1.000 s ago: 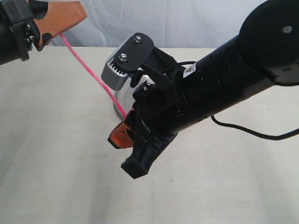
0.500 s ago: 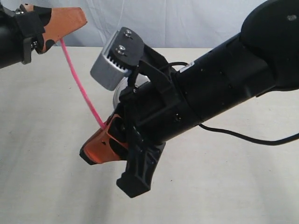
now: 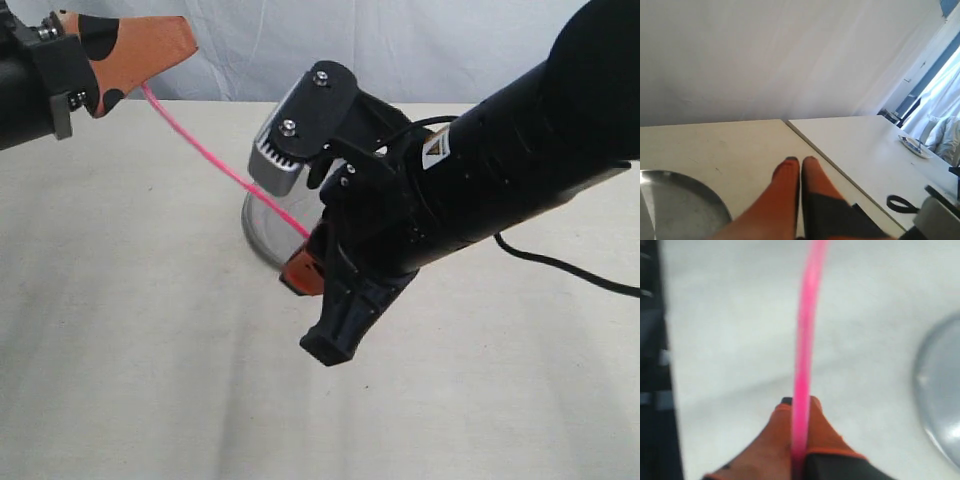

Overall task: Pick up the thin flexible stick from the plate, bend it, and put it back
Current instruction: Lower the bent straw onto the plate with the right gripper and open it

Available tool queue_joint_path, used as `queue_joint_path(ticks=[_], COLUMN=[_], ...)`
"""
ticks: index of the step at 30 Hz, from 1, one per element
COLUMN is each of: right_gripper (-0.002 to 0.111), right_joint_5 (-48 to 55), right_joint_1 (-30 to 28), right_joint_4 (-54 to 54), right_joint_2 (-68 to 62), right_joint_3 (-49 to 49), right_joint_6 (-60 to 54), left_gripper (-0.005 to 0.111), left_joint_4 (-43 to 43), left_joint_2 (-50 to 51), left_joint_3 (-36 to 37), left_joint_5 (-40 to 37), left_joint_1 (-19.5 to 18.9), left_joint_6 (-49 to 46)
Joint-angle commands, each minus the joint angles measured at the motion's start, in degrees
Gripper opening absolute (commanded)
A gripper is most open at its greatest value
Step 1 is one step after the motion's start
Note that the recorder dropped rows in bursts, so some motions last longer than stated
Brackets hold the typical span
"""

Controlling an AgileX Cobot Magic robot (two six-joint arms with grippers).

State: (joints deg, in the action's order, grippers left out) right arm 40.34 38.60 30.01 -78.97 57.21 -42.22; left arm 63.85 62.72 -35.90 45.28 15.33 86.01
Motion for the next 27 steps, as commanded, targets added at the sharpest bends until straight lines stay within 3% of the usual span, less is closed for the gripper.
queue_joint_path(ticks=[1,3,7,9,15,27], right_gripper=[-0.001,-0.001,-0.001,-0.001,-0.001,-0.001], right_joint_5=[-1.12,-1.26,-1.26,-1.71,-3.59,-12.74], right_joint_1=[0.09,0.09,0.09,0.09,-2.51,-15.52], right_joint_4=[-7.22,-7.38,-7.96,-10.64,-28.40,-27.25], right_joint_2=[0.41,0.41,0.41,0.41,-2.04,-23.23], right_joint_3=[0.09,0.09,0.09,0.09,0.09,0.49], right_joint_6=[6.29,6.29,6.29,7.34,20.44,20.57], left_gripper=[0.001,0.013,0.052,0.066,0.065,0.065], left_joint_4=[0.27,0.40,0.40,0.40,2.27,5.66], left_joint_2=[0.09,0.09,0.09,0.09,0.09,-0.12], left_joint_3=[-0.10,-0.10,-0.10,-0.10,-0.10,-0.10], left_joint_5=[1.02,1.28,1.43,0.08,-1.79,-0.27], left_joint_1=[-0.16,-0.16,-0.16,-0.16,-0.16,-0.16], left_joint_6=[-0.99,-0.99,-0.99,-0.62,-0.77,0.64])
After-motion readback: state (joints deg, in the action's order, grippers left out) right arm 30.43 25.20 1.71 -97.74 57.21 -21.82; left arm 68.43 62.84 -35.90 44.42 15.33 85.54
